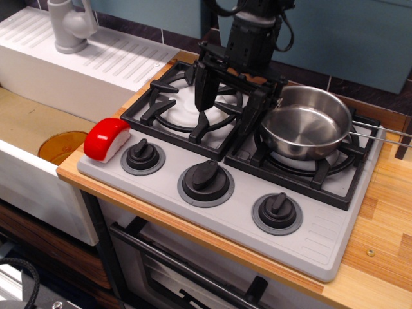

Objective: End effector reaching pot or pan

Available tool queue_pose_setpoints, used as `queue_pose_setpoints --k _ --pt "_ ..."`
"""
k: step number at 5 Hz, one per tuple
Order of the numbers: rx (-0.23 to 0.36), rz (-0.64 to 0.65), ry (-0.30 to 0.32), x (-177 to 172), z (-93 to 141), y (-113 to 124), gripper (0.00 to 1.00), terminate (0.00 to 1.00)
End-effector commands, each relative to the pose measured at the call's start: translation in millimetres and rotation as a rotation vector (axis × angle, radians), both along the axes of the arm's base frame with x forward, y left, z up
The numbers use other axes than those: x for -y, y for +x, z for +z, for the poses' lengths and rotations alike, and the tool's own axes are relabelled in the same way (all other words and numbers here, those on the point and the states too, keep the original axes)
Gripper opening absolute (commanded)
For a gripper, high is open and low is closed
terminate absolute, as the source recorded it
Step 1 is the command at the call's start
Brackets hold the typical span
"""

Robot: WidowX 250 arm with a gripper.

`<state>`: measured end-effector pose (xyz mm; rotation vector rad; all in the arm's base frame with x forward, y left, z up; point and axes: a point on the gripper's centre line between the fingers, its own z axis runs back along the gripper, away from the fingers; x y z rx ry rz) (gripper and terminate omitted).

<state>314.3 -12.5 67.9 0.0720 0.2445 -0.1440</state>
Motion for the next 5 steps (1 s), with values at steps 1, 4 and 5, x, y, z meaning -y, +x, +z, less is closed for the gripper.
queue_pose_setpoints --k 1,4,5 --pt "0.018 0.042 -0.046 5 62 -1 1.00 0.00" --pt "0.138 0.008 -0.149 33 16 36 1.00 0.00" --pt "0.243 0.004 -0.101 36 12 46 1.00 0.00"
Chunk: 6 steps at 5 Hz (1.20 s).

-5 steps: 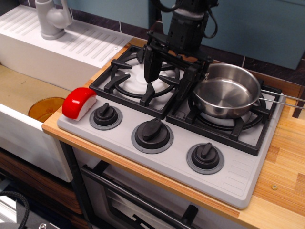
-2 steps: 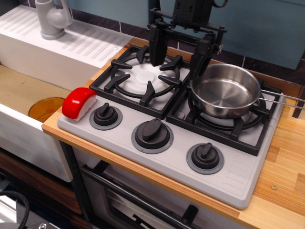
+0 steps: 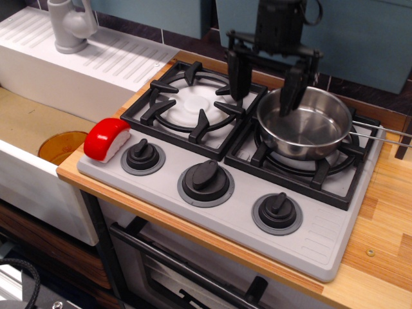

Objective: End effector reaching pot or pan

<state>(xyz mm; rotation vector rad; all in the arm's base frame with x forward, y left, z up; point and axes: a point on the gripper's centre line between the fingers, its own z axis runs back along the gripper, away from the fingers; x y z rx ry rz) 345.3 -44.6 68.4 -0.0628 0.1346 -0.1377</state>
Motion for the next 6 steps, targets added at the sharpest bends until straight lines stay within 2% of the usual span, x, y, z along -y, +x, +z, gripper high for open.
queue_pose_setpoints --k 1,3,6 --pt "0.166 -0.011 0.030 7 10 19 1.00 0.00" --pt "0.174 -0.041 -0.012 7 1 24 1.00 0.00" --pt "0.203 -0.068 0.025 -12 -17 15 1.00 0.00"
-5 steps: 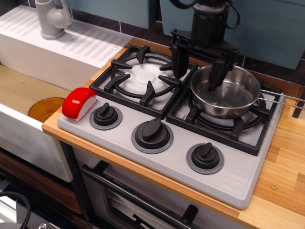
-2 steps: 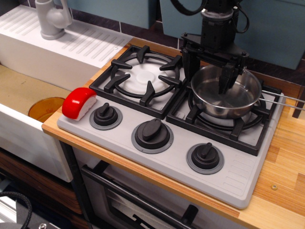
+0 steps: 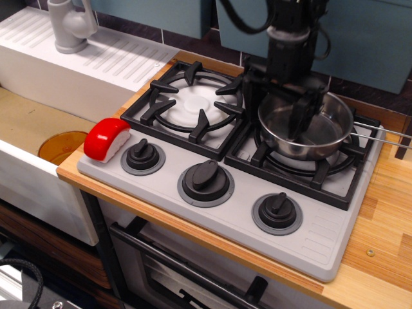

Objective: End effector reaching pot or pan

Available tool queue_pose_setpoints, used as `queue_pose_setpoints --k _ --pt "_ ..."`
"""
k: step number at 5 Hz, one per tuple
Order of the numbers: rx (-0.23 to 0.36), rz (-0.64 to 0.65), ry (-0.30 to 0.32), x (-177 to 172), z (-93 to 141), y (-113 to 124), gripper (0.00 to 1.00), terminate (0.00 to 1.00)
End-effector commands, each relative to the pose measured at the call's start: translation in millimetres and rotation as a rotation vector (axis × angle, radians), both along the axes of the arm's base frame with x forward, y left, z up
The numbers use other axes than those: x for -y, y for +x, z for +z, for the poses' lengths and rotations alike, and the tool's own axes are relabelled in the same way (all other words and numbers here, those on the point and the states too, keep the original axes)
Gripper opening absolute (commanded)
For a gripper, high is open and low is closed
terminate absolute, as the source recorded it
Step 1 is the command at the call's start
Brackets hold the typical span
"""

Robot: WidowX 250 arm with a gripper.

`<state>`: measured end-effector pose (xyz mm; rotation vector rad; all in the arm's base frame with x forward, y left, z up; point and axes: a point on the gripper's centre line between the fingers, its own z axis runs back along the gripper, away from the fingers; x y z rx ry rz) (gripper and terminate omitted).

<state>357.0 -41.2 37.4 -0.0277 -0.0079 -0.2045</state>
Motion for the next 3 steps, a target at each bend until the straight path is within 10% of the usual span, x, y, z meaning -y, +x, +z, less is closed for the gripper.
queue_pose_setpoints --k 1,2,3 --pt "0.025 0.021 0.006 -8.3 18.0 0.5 1.00 0.00" --pt "0.025 0.021 0.006 -8.3 18.0 0.5 1.00 0.00" --pt "0.025 0.021 0.006 -8.3 18.0 0.5 1.00 1.00"
